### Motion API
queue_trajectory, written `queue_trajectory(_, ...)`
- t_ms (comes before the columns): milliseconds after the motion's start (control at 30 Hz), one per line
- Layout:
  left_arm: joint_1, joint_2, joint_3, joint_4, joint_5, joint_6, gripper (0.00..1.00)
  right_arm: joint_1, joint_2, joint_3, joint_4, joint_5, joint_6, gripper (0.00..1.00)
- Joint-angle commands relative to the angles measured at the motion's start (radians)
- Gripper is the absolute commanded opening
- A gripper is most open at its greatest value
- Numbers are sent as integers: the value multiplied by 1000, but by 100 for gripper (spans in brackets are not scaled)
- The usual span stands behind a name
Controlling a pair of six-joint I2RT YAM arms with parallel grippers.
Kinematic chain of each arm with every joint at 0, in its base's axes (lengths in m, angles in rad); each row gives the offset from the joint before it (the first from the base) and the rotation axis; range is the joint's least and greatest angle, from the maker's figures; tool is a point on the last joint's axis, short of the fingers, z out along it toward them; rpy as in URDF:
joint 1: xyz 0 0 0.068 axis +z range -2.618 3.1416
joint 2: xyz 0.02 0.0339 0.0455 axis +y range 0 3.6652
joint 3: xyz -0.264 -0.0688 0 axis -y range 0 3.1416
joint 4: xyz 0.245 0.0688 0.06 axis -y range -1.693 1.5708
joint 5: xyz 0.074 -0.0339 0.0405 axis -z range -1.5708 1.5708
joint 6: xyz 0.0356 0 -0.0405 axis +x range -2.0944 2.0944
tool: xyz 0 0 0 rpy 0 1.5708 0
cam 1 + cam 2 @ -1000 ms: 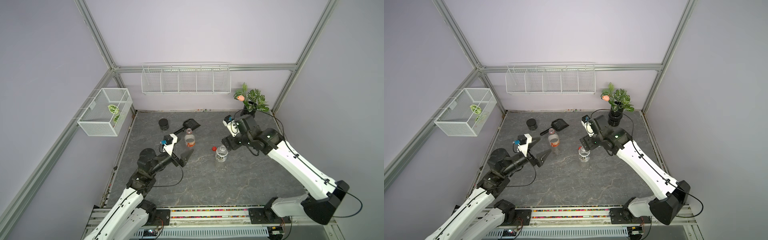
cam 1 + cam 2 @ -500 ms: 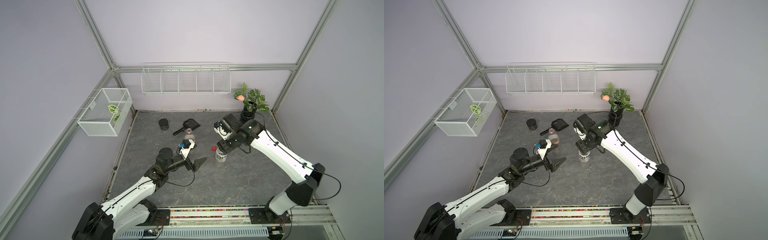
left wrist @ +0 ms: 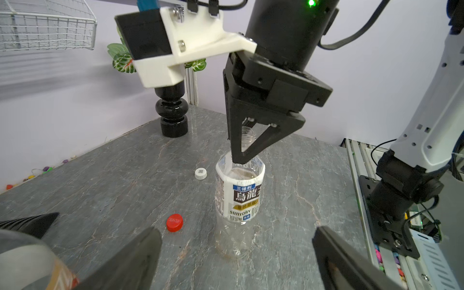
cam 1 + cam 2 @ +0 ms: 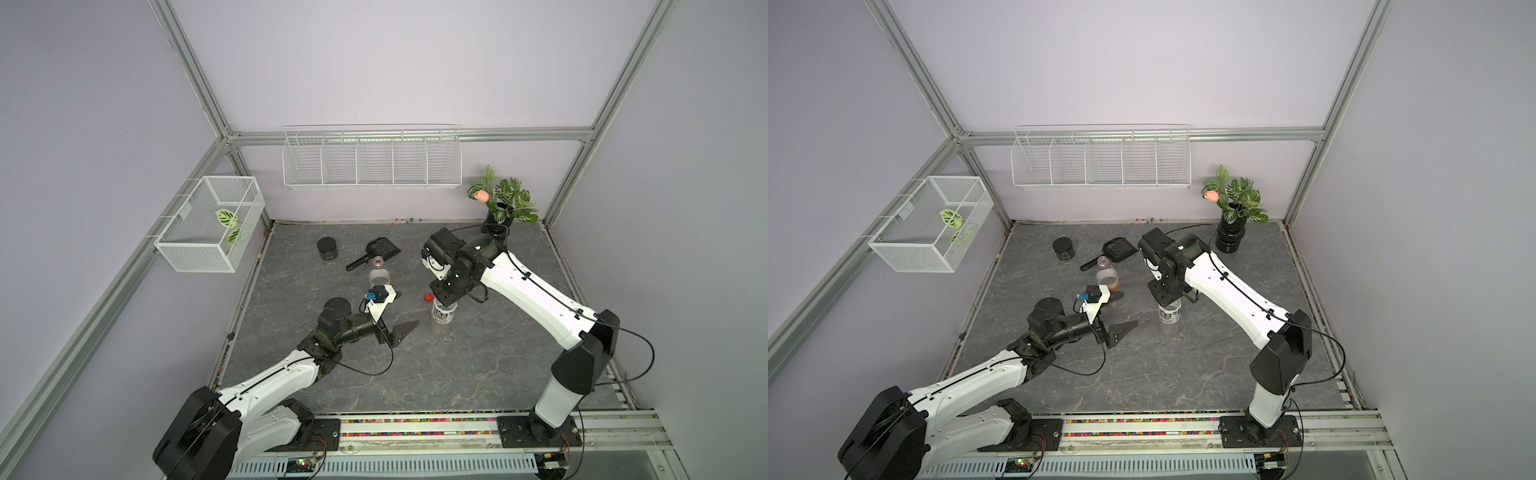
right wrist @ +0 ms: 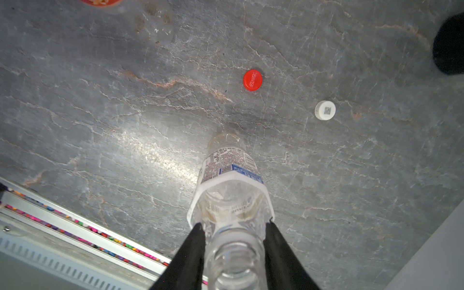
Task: Screw on the bottle caps
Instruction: Pick up the plastic bottle at the center of the board.
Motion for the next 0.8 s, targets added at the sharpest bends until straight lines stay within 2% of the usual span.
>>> queue_trajectory(0,-22,36,-17,106,7,53,100,4,-19,10,-32,-9,16,34)
queue_trajectory(133,-67,98,-23,184,-12,124,100,5,-33,30,-45,-22,23,23)
queue_trajectory(200,-78,135,-21,235,-14,142,100,4,-50,50,-56,-37,26,21)
queue_trajectory(433,-90,293,26,413,-18,140,100,4,-120,65,-79,-142,3,19)
queue_trajectory(633,-101,379,87,435,29,154,100,9,-154,66,-61,-179,11,19)
queue_trajectory(767,-111,417,121,445,37,157,99,35,-148,68,-78,-155,13,18)
